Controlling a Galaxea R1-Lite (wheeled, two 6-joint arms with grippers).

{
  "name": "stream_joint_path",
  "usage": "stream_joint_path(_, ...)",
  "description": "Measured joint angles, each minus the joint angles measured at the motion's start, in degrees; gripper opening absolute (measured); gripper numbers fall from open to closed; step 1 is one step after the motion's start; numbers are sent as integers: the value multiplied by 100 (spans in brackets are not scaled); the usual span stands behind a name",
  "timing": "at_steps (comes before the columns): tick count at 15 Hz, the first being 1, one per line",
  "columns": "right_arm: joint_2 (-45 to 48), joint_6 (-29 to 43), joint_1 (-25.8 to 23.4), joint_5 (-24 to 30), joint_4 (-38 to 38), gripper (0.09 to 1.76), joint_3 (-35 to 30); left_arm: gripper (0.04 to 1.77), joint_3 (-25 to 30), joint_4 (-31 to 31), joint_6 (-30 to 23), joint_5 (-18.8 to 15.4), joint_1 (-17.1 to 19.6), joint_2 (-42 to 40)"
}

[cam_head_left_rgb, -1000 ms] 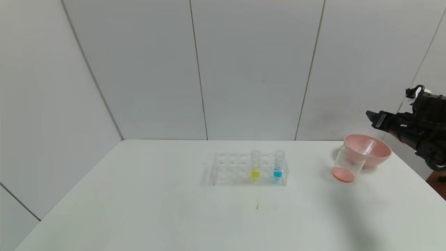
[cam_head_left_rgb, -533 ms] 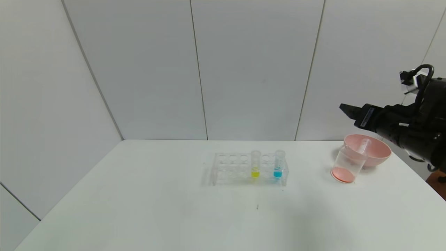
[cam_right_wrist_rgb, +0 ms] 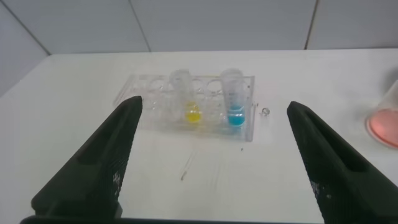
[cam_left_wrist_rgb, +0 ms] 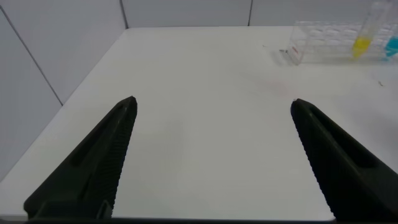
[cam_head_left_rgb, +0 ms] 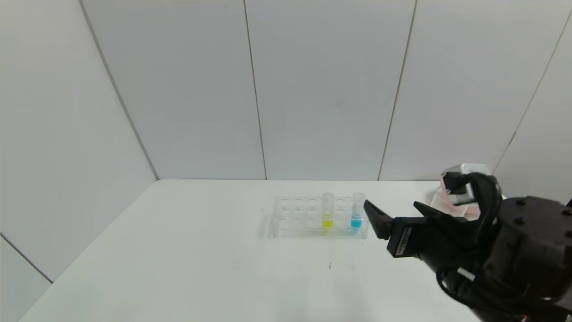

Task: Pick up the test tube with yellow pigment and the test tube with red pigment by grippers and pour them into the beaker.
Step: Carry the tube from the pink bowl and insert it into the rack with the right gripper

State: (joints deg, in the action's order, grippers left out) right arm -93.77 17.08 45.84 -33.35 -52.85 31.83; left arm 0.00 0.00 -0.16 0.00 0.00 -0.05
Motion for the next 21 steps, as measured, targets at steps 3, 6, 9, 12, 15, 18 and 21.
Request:
stream_joint_path(3, -695, 57, 466, -285, -583, 168, -118, 176, 0, 0, 0, 0, 0, 0)
stream_joint_path(6, -1517, 79, 553, -329, -906, 169, 121, 176, 0, 0, 0, 0, 0, 0)
stream_joint_path(9, -2299, 82, 463, -316, -939, 170, 852, 176, 0, 0, 2, 0, 0, 0)
stream_joint_path(12, -2922, 65, 282, -255, -753, 170, 1651, 176, 0, 0, 0, 0, 0, 0)
stream_joint_path(15, -3302, 62, 18, -250, -193, 170, 2319, 176, 0, 0, 0, 0, 0, 0)
stream_joint_path(18, -3495, 60, -185, 84, -88, 170, 2669, 176, 0, 0, 0, 0, 0, 0)
stream_joint_path(21, -3572, 54, -288, 205, 130, 170, 2898, 176, 0, 0, 0, 0, 0, 0)
